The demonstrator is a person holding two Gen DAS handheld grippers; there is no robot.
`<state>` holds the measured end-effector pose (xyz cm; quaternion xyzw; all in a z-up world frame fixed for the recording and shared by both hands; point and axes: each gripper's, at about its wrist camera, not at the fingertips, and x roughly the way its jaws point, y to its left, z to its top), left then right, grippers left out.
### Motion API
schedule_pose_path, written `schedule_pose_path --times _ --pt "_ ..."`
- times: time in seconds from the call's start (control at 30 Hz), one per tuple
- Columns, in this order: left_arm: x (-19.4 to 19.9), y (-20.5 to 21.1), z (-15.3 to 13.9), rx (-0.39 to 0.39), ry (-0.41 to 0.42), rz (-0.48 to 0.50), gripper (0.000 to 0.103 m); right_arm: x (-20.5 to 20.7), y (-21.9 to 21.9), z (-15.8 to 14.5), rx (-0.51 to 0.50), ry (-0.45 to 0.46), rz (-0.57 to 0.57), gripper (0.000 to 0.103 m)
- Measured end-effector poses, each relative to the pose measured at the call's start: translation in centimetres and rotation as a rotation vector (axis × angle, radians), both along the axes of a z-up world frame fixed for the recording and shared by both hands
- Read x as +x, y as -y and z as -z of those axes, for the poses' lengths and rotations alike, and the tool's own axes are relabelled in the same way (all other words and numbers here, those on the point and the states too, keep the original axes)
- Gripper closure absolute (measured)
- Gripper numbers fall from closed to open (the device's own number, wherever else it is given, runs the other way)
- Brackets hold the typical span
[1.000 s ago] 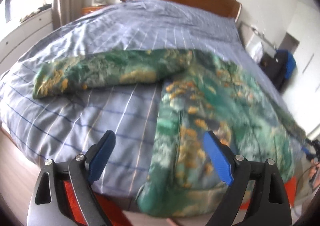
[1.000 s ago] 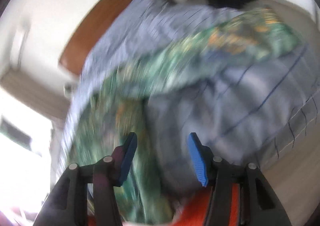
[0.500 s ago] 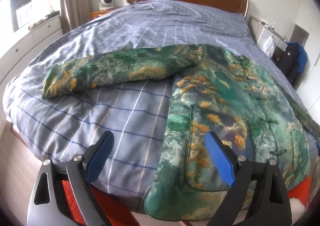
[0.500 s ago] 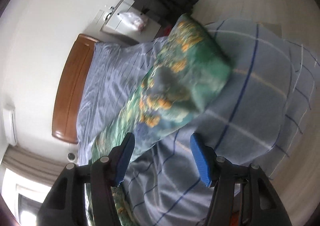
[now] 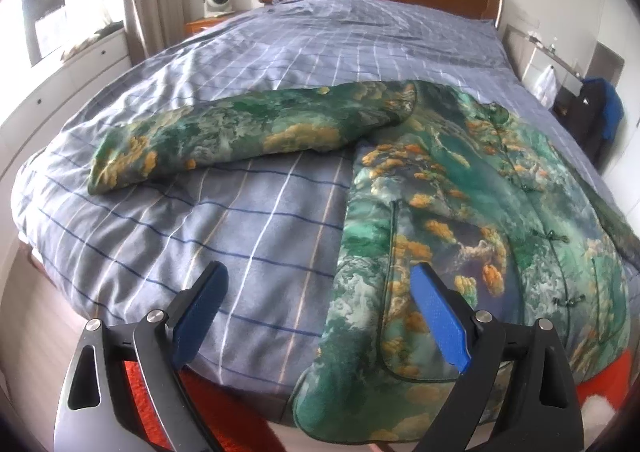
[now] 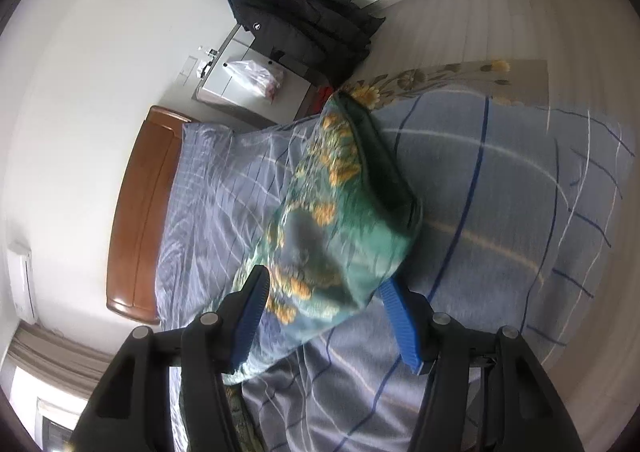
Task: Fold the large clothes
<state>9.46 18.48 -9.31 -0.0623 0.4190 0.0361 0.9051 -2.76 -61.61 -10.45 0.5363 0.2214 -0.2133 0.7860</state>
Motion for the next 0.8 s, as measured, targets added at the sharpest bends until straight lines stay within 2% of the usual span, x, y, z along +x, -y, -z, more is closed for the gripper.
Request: schedule_pose_path --times 0.33,0.47,0.53,0.57,0.6,0.7,0.8 --pt "0.0 0.0 0.4 0.018 -0.005 -0.006 0.009 0.6 1.8 1.0 0.005 -0.033 0.081 0.046" --pt "0.2 -0.1 0.7 0.022 -0.015 -0.011 0.009 1.3 2.4 1.3 0.004 -0.057 0.074 0.046" --pt "0.4 -0.1 0.9 0.019 -0.025 -0.014 0.009 1.9 2.6 1.3 -0.013 -0.09 0.053 0.058" --pt "0.5 -0.1 1.0 0.019 -0.025 -0.017 0.009 2.2 2.6 1.2 -0.028 -0.108 0.044 0.083" --pt "0.7 -0.1 1.0 0.02 -0.024 -0.023 0.009 2.4 2.6 0.9 -0.054 -0.135 0.03 0.091" --pt "1.3 -0.7 1.6 0.032 -0.015 -0.055 0.007 3.2 1.9 -0.8 -0.142 -0.185 0.006 0.093" --pt "2.1 -1.8 2.9 0.048 -0.021 -0.124 0.007 4.2 0.5 -4.8 -0.212 -0.142 0.004 0.093"
